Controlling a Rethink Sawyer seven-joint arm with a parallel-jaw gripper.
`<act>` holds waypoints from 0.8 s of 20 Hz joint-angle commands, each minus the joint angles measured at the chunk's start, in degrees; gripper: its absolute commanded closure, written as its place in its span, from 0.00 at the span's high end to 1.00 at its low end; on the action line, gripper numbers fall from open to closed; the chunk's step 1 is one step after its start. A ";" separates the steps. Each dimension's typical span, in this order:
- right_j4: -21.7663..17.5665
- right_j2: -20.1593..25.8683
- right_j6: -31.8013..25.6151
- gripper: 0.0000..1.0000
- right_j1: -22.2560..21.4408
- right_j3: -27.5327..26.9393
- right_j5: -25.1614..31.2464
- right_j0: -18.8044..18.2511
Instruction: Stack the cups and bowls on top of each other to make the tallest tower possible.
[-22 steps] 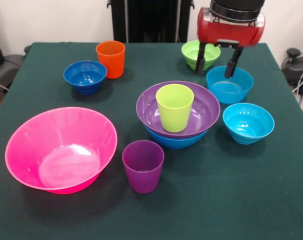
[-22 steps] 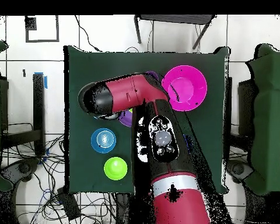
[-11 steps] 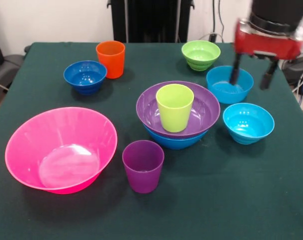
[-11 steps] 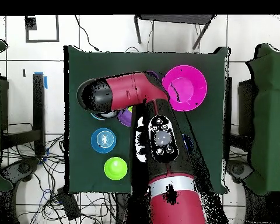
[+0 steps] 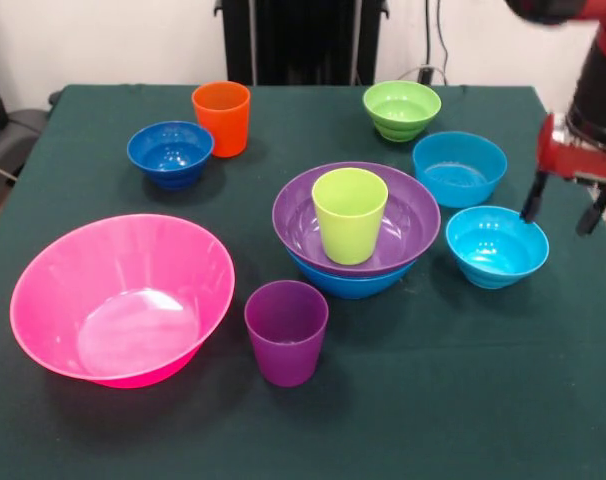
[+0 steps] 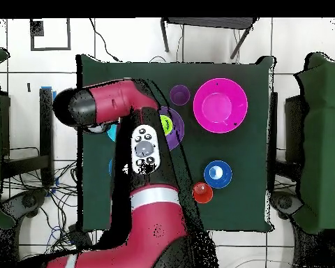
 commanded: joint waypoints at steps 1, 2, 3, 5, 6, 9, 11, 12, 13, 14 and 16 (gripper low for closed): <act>-4.34 -5.27 10.59 1.00 9.30 -9.63 -1.46 3.25; -4.48 -6.17 10.25 1.00 9.47 -9.83 -1.41 3.60; -4.63 -7.06 9.91 1.00 9.64 -10.04 -1.36 3.95; -4.93 -8.85 9.23 1.00 9.98 -10.46 -1.26 4.65; -5.07 -9.74 8.89 1.00 10.15 -10.66 -1.21 5.00; -3.39 -10.02 8.59 1.00 11.17 -10.41 -2.07 5.23; -2.40 -10.26 8.60 1.00 12.02 -10.72 -2.29 5.63; -1.84 -10.21 8.73 1.00 12.40 -10.96 -2.15 5.85; -1.28 -10.16 8.86 1.00 12.78 -11.19 -2.02 6.06; -0.72 -10.11 8.99 1.00 13.16 -11.43 -1.89 6.27; 0.40 -9.78 9.18 1.00 13.68 -11.57 -1.78 6.60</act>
